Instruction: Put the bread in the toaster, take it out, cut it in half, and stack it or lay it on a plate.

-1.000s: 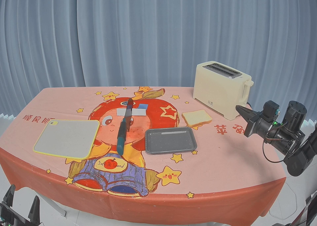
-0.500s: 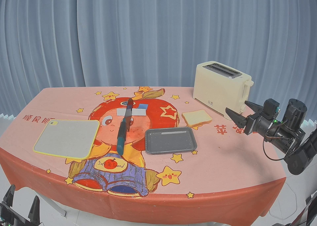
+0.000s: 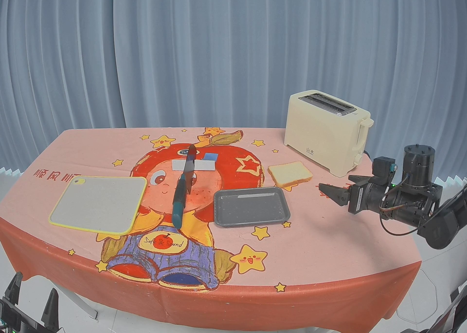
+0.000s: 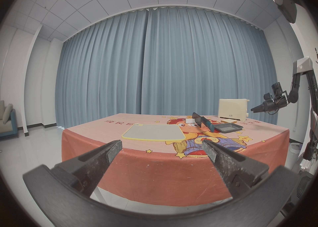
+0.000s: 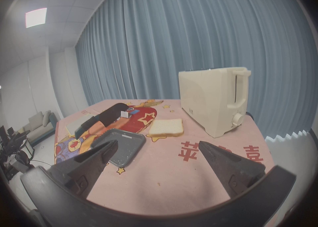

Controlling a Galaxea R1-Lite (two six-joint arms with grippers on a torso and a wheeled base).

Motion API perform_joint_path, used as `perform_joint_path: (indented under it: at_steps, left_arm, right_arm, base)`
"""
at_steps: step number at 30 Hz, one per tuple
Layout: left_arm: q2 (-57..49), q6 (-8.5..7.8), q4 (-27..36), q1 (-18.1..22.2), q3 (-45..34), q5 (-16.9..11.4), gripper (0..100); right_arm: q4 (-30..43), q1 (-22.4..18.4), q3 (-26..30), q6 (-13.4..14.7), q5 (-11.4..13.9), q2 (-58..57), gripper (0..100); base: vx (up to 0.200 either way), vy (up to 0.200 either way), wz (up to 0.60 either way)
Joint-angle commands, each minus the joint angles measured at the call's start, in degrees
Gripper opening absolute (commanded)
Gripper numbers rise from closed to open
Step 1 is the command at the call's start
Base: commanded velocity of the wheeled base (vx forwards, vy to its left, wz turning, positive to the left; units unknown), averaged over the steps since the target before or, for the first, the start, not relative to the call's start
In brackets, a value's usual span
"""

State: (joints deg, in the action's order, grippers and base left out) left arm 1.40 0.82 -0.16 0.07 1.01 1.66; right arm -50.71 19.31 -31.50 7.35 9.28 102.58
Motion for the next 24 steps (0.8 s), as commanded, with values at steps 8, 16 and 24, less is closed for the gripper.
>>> perform_joint_path:
  at_steps: [8, 16, 24]
  left_arm:
    - [0.0, 0.06, 0.0, 0.0, -1.0, 0.0, 100]
    - [-0.1, 0.06, 0.0, 0.0, -1.0, 0.0, 100]
    - [0.0, 0.06, 0.0, 0.0, -1.0, 0.0, 100]
  right_arm:
    - [27.2, 4.7, -22.4, -0.4, -10.7, 2.4, 100]
    - [31.2, 4.0, -30.3, -0.5, -13.2, 10.3, 100]
    - [32.0, 1.3, -35.6, -1.6, -12.6, 17.3, 100]
  base:
    - [0.000, 0.000, 0.00]
    - [0.000, 0.000, 0.00]
    - [0.000, 0.000, 0.00]
